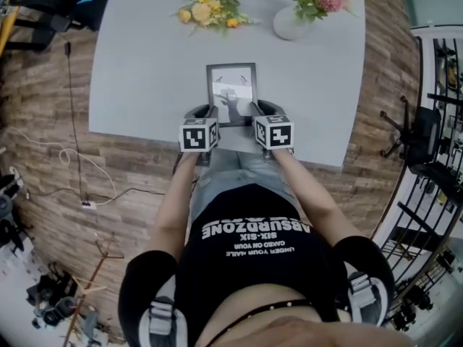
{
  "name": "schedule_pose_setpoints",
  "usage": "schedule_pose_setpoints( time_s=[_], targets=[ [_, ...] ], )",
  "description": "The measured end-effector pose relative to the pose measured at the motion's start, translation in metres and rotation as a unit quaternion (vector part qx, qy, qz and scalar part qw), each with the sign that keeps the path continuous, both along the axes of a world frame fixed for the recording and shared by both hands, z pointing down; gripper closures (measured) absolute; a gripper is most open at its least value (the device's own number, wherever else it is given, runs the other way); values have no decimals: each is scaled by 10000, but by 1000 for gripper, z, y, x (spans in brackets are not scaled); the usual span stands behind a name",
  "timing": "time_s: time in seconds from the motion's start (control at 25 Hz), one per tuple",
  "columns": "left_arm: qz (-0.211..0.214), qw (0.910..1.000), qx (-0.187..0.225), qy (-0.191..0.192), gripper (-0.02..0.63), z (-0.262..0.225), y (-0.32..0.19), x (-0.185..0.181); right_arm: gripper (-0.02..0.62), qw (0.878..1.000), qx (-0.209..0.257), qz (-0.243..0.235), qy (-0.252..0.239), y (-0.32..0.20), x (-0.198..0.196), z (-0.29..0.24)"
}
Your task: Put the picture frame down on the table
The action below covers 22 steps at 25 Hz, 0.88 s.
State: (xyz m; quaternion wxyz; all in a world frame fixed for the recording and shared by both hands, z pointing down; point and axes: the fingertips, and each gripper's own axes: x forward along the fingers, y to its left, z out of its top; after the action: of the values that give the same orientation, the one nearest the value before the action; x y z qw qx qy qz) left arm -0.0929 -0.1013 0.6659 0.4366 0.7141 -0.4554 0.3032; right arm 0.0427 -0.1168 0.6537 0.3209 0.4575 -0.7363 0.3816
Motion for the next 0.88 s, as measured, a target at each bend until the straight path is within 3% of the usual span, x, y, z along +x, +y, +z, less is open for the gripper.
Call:
schedule_pose_setpoints(
  time_s=[0.28,0.36,0.48,0.64,0.88],
  targets=[
    [330,9994,133,-56,512,-3,-2,4,495,9998,-34,-172,-68,-1,-1,1],
    [279,9996,78,-15,510,-1,0,4,494,9997,-84,-217,-123,1,-1,3],
    [117,9997,46,189,448,-3,1,3,458,9994,-104,-277,-178,4,-3,0],
    [-63,9994,311,166,443,-14,-4,-7,454,9995,174,-249,-66,1,1,-12],
    [-286,9964,761,235,445,-43,-7,-13,534,9984,478,-230,-198,1,-1,-36]
  ],
)
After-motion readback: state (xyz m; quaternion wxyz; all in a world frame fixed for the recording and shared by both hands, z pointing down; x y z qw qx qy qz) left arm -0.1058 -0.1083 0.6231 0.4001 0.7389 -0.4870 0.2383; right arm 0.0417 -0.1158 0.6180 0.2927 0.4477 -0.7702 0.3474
